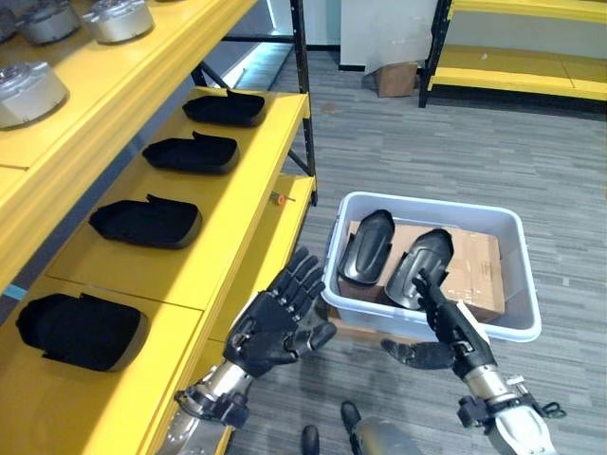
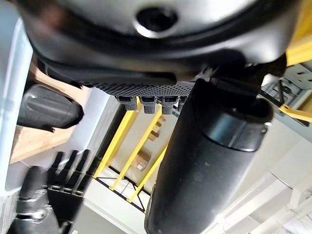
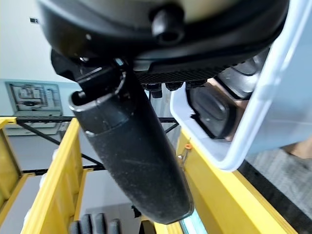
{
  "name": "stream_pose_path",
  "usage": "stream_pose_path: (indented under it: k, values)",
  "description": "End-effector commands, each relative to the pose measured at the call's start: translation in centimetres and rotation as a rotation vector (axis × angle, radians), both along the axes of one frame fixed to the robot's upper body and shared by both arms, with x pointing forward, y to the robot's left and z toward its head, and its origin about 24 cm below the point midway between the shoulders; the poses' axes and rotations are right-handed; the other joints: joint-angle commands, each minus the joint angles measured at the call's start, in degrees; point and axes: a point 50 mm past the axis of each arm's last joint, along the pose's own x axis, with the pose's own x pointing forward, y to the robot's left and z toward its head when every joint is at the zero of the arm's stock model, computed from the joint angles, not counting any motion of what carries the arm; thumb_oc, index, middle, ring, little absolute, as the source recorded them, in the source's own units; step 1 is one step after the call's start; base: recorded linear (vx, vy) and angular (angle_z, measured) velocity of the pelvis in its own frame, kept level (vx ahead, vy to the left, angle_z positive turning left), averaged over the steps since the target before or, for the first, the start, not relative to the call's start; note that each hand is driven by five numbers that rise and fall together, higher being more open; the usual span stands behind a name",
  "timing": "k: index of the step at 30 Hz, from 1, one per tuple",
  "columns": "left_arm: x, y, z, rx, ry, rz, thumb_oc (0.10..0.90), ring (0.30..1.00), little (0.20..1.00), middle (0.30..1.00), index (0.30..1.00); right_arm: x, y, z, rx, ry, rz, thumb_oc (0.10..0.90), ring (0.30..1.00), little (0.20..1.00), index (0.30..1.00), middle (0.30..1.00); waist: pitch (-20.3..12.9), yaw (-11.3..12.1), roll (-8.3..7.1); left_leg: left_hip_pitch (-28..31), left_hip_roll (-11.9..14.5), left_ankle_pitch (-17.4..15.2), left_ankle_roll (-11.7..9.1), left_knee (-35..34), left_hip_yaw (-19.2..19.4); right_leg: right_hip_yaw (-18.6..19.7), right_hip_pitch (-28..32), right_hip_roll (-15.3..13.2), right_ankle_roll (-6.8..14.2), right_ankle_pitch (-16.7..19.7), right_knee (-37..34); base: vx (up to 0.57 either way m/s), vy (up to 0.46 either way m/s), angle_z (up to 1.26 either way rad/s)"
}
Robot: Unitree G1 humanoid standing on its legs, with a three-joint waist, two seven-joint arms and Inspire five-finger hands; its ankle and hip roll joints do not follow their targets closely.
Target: Move parts from the plastic box to the shelf.
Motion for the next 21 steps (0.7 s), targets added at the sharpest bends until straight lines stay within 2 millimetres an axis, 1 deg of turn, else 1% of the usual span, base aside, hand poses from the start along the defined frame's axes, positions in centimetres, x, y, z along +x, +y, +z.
stream_pose_path:
  k: [1,3,7,8,9,10,11,12,13,14,15,16,17,18,19,20,21]
  values:
    - [1.0,0.4,4.0,-0.022,-0.264,-0.011,0.9,1.0,1.0,1.0,1.0,1.7,0.7,4.5,0.042,-0.266,0.026,0.9,1.0,1.0,1.0,1.0,-1.4,0.7,-0.95,0.1,-3.7,-0.6,2.2,-2.4,0.9,-1.4,8.3,0.2,3.2,3.3,-13.1,0.02,0.081,-0.02]
    - [1.0,0.4,4.1,-0.027,-0.269,-0.015,0.9,1.0,1.0,1.0,1.0,1.7,0.7,4.6,0.031,-0.272,0.025,0.9,1.0,1.0,1.0,1.0,-1.6,0.7,-0.97,0.5,-3.6,-0.4,2.2,-2.9,1.0,-1.4,8.5,0.2,3.2,3.2,-12.9,0.03,0.09,-0.06]
    - [1.1,0.7,4.2,-0.027,-0.268,-0.006,0.9,1.0,1.0,1.0,1.0,1.7,0.6,4.9,0.001,-0.293,0.04,0.9,1.0,1.0,1.0,1.0,-1.9,0.7,-1.3,0.9,-3.0,-0.6,2.4,-3.0,2.5,-3.0,8.3,0.0,3.1,1.4,-10.0,0.02,0.057,-0.08]
    - [1.2,0.8,4.4,-0.023,-0.275,0.001,0.9,1.0,1.0,1.0,1.0,1.9,0.8,5.0,-0.003,-0.303,0.049,0.9,1.0,1.0,1.0,1.0,-1.6,1.2,-1.44,0.7,-2.6,-1.0,2.6,-2.4,3.7,-5.4,7.6,-0.7,3.1,0.0,-7.4,-0.03,0.021,-0.12]
    - [1.3,0.9,4.4,-0.019,-0.279,0.009,0.9,1.0,1.0,1.0,1.0,2.0,0.9,5.1,-0.004,-0.308,0.055,0.9,1.0,1.0,1.0,1.0,-1.4,1.5,-1.48,0.6,-2.4,-1.1,2.6,-2.0,4.5,-7.0,7.1,-1.2,3.2,-0.5,-5.8,-0.03,0.013,-0.29]
    - [1.4,1.1,4.5,-0.012,-0.282,0.035,0.9,1.0,1.0,1.0,1.0,2.4,1.2,5.1,-0.004,-0.313,0.076,0.9,1.0,1.0,1.0,1.0,-0.7,2.2,-1.53,0.9,-1.8,-1.4,2.6,-1.6,6.0,-10.1,6.6,-2.5,3.6,-1.3,-3.2,-0.02,-0.027,-0.54]
    - [1.7,1.4,4.6,-0.008,-0.286,0.071,0.9,1.0,1.0,1.0,1.0,2.9,1.6,5.2,-0.004,-0.322,0.109,0.9,1.0,1.0,1.0,1.0,0.0,3.3,-1.58,0.9,-1.0,-1.5,2.7,-1.2,8.5,-14.0,5.6,-4.7,4.3,-1.2,-1.1,-0.01,-0.054,-0.77]
    - [1.8,1.5,4.6,-0.007,-0.286,0.079,0.9,1.0,1.0,1.0,1.0,3.1,1.8,5.4,-0.005,-0.329,0.116,0.9,1.0,1.0,1.0,1.0,0.4,3.7,-1.69,1.1,-0.6,-1.5,2.8,-1.0,9.5,-15.1,5.5,-5.7,4.7,-1.1,-1.0,0.0,-0.087,-0.83]
    - [1.8,1.5,4.6,-0.006,-0.285,0.079,0.9,1.0,1.0,1.0,1.0,3.1,1.9,5.4,-0.007,-0.335,0.113,0.9,1.0,1.0,1.0,1.0,0.6,3.8,-1.83,1.3,-0.4,-1.8,2.9,-0.7,9.6,-14.8,5.6,-6.4,5.1,-0.5,-1.5,0.03,-0.127,-1.32]
    - [1.9,1.5,4.6,-0.008,-0.279,0.07,0.9,1.0,1.0,1.0,1.0,3.0,1.9,5.4,-0.005,-0.335,0.105,0.9,1.0,1.0,1.0,1.0,0.6,3.7,-1.96,1.4,-0.2,-2.1,2.9,-0.4,9.4,-13.4,5.7,-7.5,5.7,0.6,-2.9,0.07,-0.171,-1.06]
    - [1.9,1.6,4.4,-0.007,-0.272,0.058,0.9,1.0,1.0,1.0,1.0,2.9,1.7,5.4,-0.01,-0.321,0.094,0.9,1.0,1.0,1.0,1.0,0.6,3.3,-2.05,1.9,0.0,-2.4,2.8,-0.5,8.8,-11.5,6.1,-8.7,6.6,2.3,-4.9,0.11,-0.236,-0.85]
    - [2.0,1.6,4.2,0.002,-0.266,0.047,0.9,1.0,1.0,1.0,1.0,3.1,1.6,5.2,-0.027,-0.307,0.075,0.9,1.0,1.0,1.0,1.0,0.3,3.1,-2.13,2.6,0.5,-2.7,2.4,-1.1,8.2,-9.4,6.4,-10.4,8.0,4.7,-7.6,0.13,-0.273,0.12]
    - [2.0,1.7,4.1,0.007,-0.262,0.042,0.9,1.0,1.0,1.0,1.0,3.2,1.8,5.0,-0.044,-0.303,0.072,0.9,1.0,1.0,1.0,1.0,0.2,3.1,-2.14,3.5,1.2,-3.0,1.9,-1.7,8.3,-8.6,6.5,-11.5,9.0,6.4,-9.6,0.14,-0.318,0.3]
    - [1.8,1.9,4.0,0.011,-0.257,0.045,0.9,1.0,1.0,1.0,1.0,3.5,2.0,5.1,-0.075,-0.316,0.087,0.9,1.0,1.0,1.0,1.0,0.2,3.3,-2.17,4.5,2.1,-3.2,1.3,-2.3,9.2,-8.9,6.3,-12.7,10.0,8.2,-11.5,0.11,-0.263,0.44]
    - [1.8,1.9,4.0,0.014,-0.257,0.048,0.9,1.0,1.0,1.0,1.0,3.5,2.1,5.2,-0.084,-0.324,0.094,0.9,1.0,1.0,1.0,1.0,0.1,3.4,-2.2,4.8,2.4,-3.3,1.0,-2.5,9.6,-9.3,6.5,-13.0,10.2,8.5,-12.1,0.15,-0.541,0.22]
    - [1.9,2.0,4.4,0.012,-0.278,0.078,0.9,1.0,1.0,1.0,1.0,4.3,2.3,6.0,-0.195,-0.375,0.146,0.9,1.0,1.0,1.0,1.0,-0.9,4.7,-2.93,5.1,4.8,-3.0,-0.6,-3.0,11.4,-13.3,8.5,-13.5,9.9,8.2,-15.2,0.12,-0.456,-0.18]
    - [1.9,2.0,4.4,0.01,-0.279,0.08,0.9,1.0,1.0,1.0,1.0,4.3,2.4,6.1,-0.21,-0.382,0.153,0.9,1.0,1.0,1.0,1.0,-0.9,4.7,-2.96,5.2,5.0,-3.0,-0.7,-3.0,11.5,-13.4,8.6,-13.4,9.9,8.1,-15.3,0.17,-0.571,-0.44]
